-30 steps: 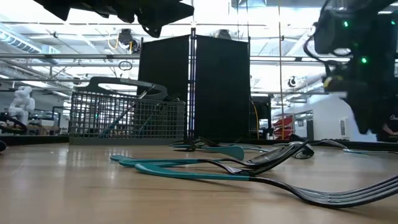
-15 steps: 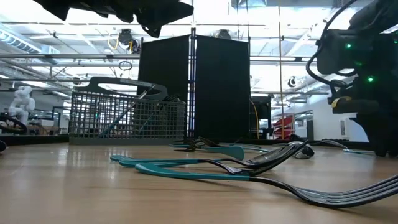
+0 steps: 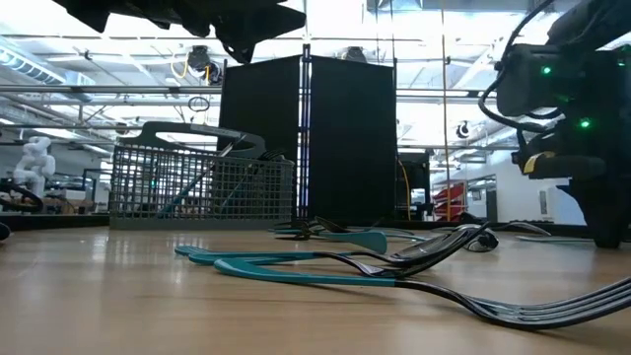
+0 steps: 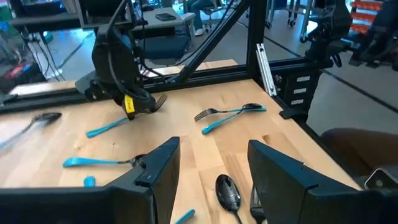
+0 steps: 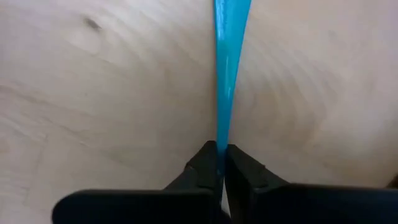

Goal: Sort silverware
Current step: Put the blue fork in the silverware rack

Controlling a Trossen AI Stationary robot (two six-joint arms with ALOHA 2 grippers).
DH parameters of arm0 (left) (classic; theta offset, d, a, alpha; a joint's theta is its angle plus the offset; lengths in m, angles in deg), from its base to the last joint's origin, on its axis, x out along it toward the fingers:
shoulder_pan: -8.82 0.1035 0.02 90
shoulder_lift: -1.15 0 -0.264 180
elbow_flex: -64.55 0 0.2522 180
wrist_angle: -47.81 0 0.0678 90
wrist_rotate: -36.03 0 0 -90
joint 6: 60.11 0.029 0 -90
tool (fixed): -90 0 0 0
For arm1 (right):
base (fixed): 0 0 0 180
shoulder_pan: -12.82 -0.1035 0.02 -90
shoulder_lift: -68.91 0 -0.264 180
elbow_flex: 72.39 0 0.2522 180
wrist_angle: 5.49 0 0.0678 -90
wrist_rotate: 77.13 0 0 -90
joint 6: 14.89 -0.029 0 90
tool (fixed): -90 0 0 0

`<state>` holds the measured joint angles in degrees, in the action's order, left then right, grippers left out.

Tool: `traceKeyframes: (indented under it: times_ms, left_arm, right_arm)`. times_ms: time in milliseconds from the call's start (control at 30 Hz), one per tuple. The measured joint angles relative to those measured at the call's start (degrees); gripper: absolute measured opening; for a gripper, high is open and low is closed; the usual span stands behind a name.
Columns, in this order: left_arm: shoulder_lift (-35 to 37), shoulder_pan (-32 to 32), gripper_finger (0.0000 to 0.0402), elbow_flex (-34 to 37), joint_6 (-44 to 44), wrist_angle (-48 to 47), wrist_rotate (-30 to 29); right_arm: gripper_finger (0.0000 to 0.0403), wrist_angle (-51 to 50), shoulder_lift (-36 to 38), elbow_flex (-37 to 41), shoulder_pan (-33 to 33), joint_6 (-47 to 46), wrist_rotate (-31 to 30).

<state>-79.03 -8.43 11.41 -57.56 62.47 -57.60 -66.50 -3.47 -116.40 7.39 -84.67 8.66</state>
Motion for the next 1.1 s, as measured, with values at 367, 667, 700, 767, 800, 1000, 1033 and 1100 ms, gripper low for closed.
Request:
traceKeyframes:
  times_ms: [367, 667, 700, 767, 800, 1000, 1033, 1100]
  left_arm:
    - [2.4, 8.4, 0.0185, 0.0, -26.9, -12.3, 6.6]
    - [-1.2, 13.3, 0.0185, 0.0, -47.2, -9.5, 12.3]
    - [-1.6, 13.8, 0.0185, 0.0, -50.6, -8.5, 14.5]
    - [-2.4, 14.5, 0.0185, 0.0, -56.6, -6.4, 18.7]
    - [-2.8, 14.6, 0.0185, 0.0, -59.1, -5.2, 19.8]
    - [-3.0, 14.6, 0.0185, 0.0, -66.5, -2.8, 20.3]
    - [-3.0, 14.6, 0.0185, 0.0, -66.8, -3.1, 20.3]
    - [-3.0, 14.5, 0.0185, 0.0, -68.0, -3.6, 20.1]
  right_arm:
    - [0.0001, 14.2, 0.3, -7.3, -3.0, 24.9, -13.5]
    - [0.0000, 42.2, -0.9, -7.8, -9.7, 48.8, -13.5]
    - [0.0000, 44.6, -1.3, -7.8, -10.6, 52.6, -13.5]
    - [0.0000, 49.6, -2.6, -7.8, -12.4, 61.3, -13.5]
    - [0.0000, 51.2, -3.1, -7.8, -13.3, 65.9, -13.5]
    - [0.0000, 63.3, -8.4, -8.3, -17.1, 96.1, -13.7]
    - [0.0000, 63.0, -9.6, -9.4, -17.5, 100.8, -13.7]
    - [0.0000, 60.5, -12.1, -12.4, -17.8, 107.4, -13.7]
